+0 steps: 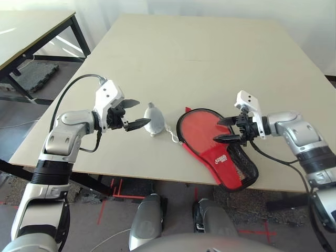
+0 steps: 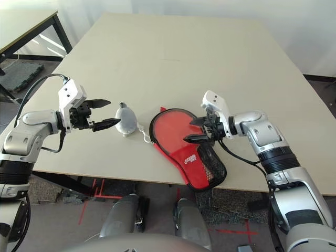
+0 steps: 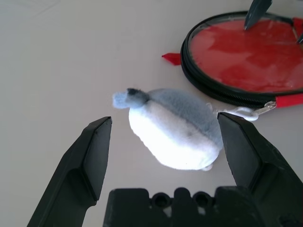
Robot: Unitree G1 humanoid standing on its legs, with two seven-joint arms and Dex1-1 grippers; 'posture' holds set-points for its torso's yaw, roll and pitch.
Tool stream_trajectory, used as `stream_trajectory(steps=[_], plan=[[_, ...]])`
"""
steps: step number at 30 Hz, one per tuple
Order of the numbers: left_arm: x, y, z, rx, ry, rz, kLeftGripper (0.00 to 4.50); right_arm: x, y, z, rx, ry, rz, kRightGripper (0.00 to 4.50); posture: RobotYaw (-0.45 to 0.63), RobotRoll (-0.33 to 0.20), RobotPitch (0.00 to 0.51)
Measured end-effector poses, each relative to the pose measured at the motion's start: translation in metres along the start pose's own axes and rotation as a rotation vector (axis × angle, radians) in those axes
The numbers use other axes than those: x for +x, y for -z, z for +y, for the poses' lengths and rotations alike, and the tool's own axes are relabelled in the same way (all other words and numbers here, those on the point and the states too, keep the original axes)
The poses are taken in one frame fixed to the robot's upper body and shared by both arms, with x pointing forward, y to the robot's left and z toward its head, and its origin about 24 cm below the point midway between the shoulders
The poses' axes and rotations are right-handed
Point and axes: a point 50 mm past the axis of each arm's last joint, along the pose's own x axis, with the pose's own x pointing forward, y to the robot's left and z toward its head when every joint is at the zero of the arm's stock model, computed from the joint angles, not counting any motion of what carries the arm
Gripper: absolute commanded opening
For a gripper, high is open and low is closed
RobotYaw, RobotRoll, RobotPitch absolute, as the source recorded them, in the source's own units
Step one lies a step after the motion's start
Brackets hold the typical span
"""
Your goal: Store the ping-pong paddle in its case and zip it.
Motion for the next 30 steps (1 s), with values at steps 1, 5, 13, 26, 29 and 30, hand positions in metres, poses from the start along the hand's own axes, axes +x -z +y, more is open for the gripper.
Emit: stream_trajectory(steps=[1, 5, 13, 26, 29, 30], plan=[[0.001, 0.000, 0.000, -0.005, -0.002, -0.003, 4.50, 0.002, 0.001, 0.000, 0.006, 0.000, -0.002, 4.47, 0.19, 0.000, 0.065], [0.007, 0.002, -0.004, -0.028, 0.010, -0.004, 4.50, 0.006, 0.002, -0.002, 0.002, 0.009, -0.005, 4.47, 0.19, 0.000, 0.071], [0.017, 0.010, -0.007, -0.059, 0.015, 0.022, 4.50, 0.008, 0.004, -0.003, 0.005, 0.020, -0.009, 4.47, 0.18, 0.000, 0.078], [0.044, 0.018, 0.006, -0.080, -0.092, 0.101, 2.78, 0.012, 0.005, -0.001, 0.010, 0.045, -0.022, 4.50, 0.16, 0.000, 0.082], [0.047, 0.017, 0.009, -0.077, -0.128, 0.093, 1.68, 0.014, 0.004, 0.000, 0.007, 0.047, -0.026, 4.50, 0.15, 0.000, 0.080], [0.047, 0.017, 0.010, -0.075, -0.137, 0.092, 1.33, 0.014, 0.004, 0.000, 0.008, 0.048, -0.027, 4.50, 0.15, 0.000, 0.079]])
